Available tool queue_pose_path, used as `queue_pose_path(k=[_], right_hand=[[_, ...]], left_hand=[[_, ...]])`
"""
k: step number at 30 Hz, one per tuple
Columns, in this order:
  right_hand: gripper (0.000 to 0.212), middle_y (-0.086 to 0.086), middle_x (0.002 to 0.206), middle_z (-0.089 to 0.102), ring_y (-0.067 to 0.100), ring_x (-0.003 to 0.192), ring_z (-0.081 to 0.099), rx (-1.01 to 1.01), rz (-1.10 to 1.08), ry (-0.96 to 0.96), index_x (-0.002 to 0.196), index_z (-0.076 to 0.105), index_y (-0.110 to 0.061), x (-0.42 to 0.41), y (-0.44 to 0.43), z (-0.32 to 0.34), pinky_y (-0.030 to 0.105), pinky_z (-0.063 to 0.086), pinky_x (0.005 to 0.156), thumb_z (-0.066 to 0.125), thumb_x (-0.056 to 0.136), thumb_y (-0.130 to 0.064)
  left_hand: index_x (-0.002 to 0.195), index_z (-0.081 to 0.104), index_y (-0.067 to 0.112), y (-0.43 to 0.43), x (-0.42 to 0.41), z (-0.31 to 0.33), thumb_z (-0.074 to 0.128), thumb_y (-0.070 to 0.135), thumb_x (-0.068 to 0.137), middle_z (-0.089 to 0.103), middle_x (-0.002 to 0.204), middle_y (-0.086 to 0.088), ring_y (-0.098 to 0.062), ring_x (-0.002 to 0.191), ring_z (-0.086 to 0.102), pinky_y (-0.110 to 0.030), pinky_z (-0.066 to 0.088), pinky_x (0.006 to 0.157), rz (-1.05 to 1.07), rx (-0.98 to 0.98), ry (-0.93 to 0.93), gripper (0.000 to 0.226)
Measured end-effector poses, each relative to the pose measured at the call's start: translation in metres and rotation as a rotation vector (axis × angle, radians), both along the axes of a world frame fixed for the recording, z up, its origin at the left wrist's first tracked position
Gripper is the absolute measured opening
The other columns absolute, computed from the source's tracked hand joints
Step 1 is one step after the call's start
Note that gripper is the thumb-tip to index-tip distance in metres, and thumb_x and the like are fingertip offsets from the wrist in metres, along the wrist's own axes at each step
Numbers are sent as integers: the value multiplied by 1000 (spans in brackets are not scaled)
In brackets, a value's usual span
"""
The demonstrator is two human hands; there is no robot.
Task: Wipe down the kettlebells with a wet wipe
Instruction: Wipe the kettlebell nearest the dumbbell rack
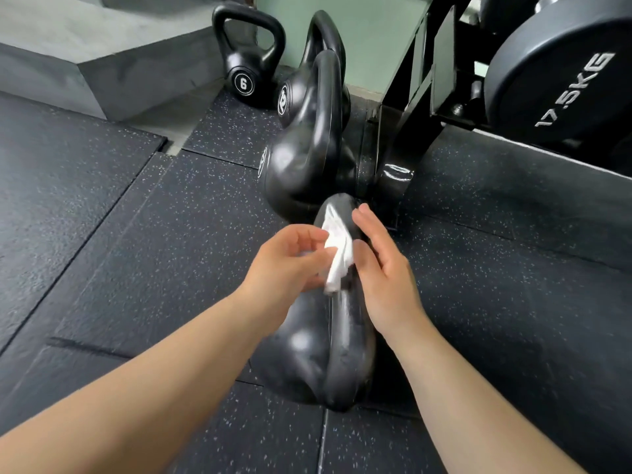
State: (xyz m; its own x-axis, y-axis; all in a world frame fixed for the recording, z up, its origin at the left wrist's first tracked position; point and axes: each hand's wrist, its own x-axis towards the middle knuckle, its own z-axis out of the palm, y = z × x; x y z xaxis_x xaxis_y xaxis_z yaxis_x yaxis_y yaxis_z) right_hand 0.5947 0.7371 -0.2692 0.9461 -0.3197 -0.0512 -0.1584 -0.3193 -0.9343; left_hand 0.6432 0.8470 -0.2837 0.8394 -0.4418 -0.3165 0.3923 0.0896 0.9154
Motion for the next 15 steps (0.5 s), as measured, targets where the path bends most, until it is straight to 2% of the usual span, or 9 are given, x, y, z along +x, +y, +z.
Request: queue_pose_path(k=[2, 4, 7, 10, 12, 15], right_hand=[[42, -23, 133, 25, -9, 126, 22, -9, 17, 4, 132, 36, -25, 0, 1, -1, 3, 19, 102, 37, 93, -11], [43, -26, 134, 22, -12, 125, 19, -27, 37, 15, 132, 32, -29, 0, 1, -1, -4, 16, 95, 36, 93, -13], [42, -26, 134, 22, -15, 122, 19, -8, 28, 7, 131, 34, -30, 1, 0, -2, -7, 15, 92, 36, 93, -12], [39, -25, 134, 23, -15, 122, 20, -28, 42, -12, 119, 29, -41, 0, 0, -3, -8, 15, 92, 37, 93, -13], [39, -25, 133, 23, -18, 119, 20, -22, 47, -25, 115, 28, -42, 0, -1, -3, -9, 15, 92, 38, 93, -13], [40, -23, 134, 24, -20, 117, 21, -20, 52, -42, 117, 28, -40, 0, -3, -5, -8, 16, 92, 38, 92, -11]], left_hand=[[86, 58, 10, 12, -7, -1, 59, -1, 80, 58, 83, -11, -15, 69, 59, -18, 53, 56, -76, -20, -9, 13], [78, 61, 11, 17, -8, 1, 60, -7, 76, 61, 71, -4, -6, 59, 59, -15, 51, 55, -120, 2, -72, 18], [73, 63, 15, 8, 7, 6, 60, -9, 75, 60, 63, 2, 1, 53, 52, -8, 44, 53, -71, 74, -256, 24], [61, 66, 17, -9, 29, 10, 54, -8, 76, 54, 46, 7, -2, 42, 42, -11, 32, 41, 16, 101, -288, 32], [56, 64, 8, -15, 36, 8, 49, -9, 74, 49, 45, 1, -5, 40, 37, -15, 30, 40, 48, 131, -270, 30], [60, 55, -13, -7, 24, 4, 53, -7, 76, 52, 49, -9, -11, 46, 44, -15, 39, 48, -19, 29, -222, 17]])
